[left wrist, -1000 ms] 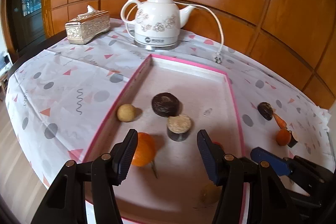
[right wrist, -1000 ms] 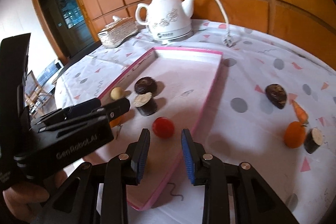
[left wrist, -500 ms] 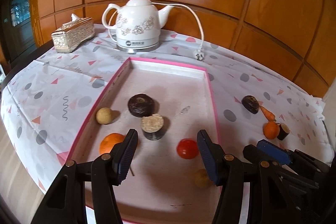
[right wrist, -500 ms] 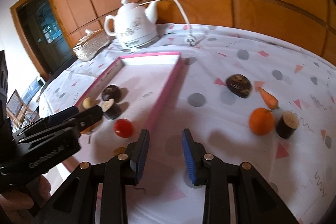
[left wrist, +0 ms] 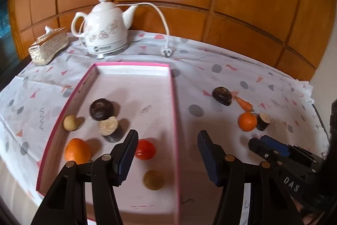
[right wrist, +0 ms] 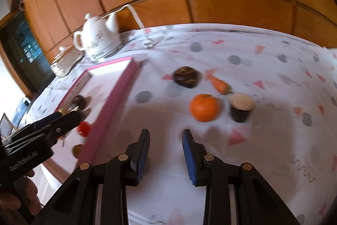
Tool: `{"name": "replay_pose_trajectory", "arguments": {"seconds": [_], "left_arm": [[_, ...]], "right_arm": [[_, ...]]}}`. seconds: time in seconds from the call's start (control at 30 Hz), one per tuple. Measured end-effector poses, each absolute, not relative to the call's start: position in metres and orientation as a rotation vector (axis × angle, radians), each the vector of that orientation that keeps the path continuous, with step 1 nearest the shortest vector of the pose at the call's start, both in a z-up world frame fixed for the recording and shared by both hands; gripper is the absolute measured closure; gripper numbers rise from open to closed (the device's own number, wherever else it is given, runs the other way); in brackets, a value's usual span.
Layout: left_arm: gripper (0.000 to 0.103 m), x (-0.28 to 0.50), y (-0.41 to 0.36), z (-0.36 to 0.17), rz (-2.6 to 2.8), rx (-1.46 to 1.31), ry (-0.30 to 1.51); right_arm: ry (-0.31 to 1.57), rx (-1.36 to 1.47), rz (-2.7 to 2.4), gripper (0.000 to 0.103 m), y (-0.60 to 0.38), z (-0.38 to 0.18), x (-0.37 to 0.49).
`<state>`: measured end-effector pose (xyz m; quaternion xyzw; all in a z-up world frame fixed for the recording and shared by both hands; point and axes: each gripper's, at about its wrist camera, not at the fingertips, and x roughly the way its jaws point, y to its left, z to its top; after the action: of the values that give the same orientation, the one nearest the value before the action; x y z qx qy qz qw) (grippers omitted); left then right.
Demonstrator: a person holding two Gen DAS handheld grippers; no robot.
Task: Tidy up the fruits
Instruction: 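Move both grippers from the tray back toward the remaining produce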
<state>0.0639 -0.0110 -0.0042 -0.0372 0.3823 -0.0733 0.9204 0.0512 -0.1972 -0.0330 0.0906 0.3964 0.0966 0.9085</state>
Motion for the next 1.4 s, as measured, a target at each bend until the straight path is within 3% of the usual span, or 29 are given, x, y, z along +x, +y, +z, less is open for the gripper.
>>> {"name": "replay_pose_trajectory", "arguments": {"seconds": [0.53, 1.4], "left_arm": [[0.044, 0.066, -0.059, -0.017, -0.273, -0.026, 0.833], [0.044, 0.112, -0.143, -0.032, -0.442, 0.009, 0.865]], "right_arm": [[0.818, 0.265, 0.007, 0.071, -0.269, -0.049, 0.043], [0.822, 0.245, -0.147, 0.071, -0.306, -0.071, 0.045]]}}
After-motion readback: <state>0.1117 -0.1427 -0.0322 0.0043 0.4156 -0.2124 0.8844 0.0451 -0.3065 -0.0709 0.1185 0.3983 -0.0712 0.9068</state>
